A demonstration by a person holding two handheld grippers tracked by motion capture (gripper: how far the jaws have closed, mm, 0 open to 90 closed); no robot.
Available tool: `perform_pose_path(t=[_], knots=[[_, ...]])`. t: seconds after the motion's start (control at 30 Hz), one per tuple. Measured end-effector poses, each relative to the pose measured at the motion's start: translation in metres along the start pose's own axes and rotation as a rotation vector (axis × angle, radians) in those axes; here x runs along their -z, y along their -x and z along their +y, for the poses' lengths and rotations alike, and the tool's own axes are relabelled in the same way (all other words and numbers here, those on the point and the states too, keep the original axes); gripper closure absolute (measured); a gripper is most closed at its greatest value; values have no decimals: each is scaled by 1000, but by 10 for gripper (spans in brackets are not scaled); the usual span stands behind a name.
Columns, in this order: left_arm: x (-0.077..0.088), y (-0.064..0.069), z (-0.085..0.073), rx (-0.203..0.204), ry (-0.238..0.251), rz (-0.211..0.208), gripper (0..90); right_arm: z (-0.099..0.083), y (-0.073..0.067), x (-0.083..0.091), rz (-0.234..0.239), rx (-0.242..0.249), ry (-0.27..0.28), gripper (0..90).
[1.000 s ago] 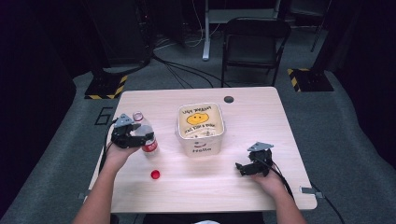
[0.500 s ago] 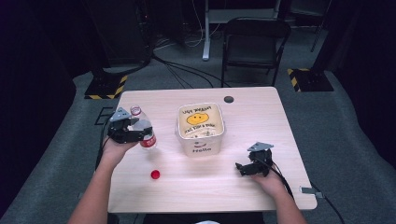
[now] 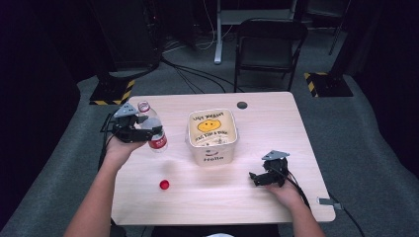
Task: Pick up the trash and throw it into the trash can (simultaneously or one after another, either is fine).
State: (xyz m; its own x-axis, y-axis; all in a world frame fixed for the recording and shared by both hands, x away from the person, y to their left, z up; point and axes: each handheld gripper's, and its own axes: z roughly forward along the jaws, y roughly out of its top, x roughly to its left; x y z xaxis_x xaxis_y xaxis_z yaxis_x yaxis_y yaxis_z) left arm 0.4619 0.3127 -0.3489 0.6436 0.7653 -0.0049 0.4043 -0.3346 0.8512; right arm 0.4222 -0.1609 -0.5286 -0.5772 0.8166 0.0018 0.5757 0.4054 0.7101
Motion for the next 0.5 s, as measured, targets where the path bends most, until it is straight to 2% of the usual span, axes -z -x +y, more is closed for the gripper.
perform_pose_path(t=[0.5], knots=[[-1, 9, 38, -45, -7, -32, 256, 0, 0, 0, 0, 1, 0, 0]])
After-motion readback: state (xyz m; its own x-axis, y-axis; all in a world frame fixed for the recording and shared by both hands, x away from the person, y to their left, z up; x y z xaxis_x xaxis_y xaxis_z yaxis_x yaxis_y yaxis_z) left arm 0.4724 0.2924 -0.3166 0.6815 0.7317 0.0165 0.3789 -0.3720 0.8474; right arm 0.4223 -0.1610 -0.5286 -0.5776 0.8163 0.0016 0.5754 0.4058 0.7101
